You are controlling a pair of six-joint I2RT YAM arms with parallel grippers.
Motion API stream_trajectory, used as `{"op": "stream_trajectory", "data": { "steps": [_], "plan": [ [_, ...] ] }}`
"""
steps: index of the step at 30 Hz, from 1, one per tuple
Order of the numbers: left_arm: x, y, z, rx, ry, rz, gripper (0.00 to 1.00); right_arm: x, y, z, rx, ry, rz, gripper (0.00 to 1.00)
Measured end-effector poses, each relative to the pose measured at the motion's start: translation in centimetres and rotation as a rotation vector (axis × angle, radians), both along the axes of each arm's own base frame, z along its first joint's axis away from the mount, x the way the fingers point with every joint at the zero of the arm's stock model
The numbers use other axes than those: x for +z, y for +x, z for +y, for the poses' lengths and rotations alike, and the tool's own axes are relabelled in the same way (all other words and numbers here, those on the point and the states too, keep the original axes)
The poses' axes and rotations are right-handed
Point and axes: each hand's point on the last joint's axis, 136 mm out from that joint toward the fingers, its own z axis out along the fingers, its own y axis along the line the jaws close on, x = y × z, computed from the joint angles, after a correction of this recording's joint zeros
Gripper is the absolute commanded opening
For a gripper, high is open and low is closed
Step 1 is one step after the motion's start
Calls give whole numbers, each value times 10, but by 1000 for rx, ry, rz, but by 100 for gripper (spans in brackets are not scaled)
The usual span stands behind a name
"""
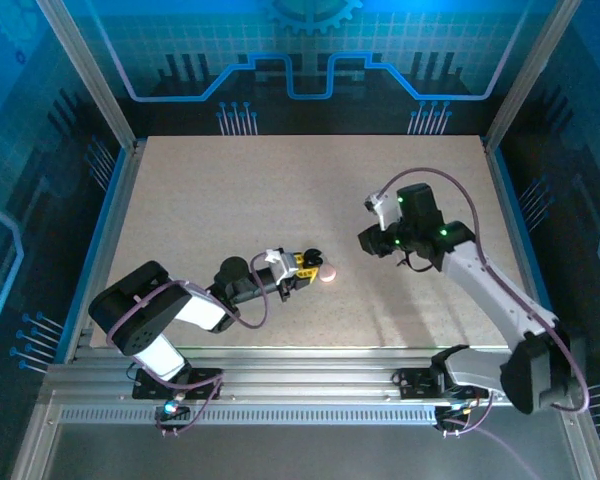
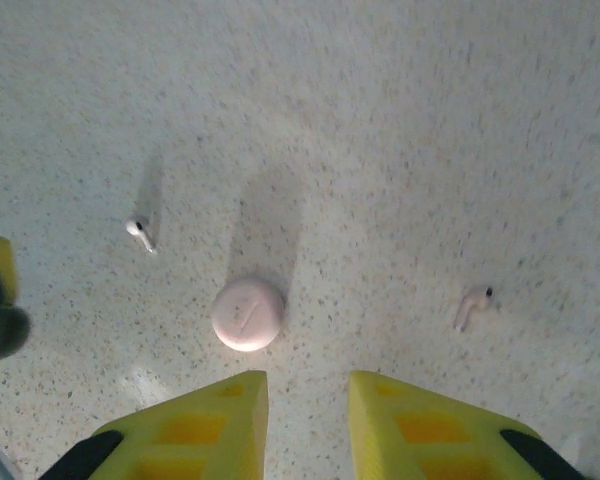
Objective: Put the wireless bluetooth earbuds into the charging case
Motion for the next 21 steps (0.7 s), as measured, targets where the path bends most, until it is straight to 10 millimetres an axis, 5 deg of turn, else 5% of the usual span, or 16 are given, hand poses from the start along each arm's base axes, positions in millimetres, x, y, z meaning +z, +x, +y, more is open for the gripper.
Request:
{"op": "stream_trajectory", "data": {
  "steps": [4,10,15,21],
  "plan": [
    [-2,2,2,16,11,-12,19,-33,8,-9,-61,-62,178,28],
    [-11,4,2,24,28,6,20,-75,17,-54,-278,-140,391,25],
    [-17,4,2,26,38,19,20,-84,19,-90,-528,-137,479,31],
    [-18,5,3,35,40,22,20,-92,21,-101,-840,6,550,37]
  ]
}}
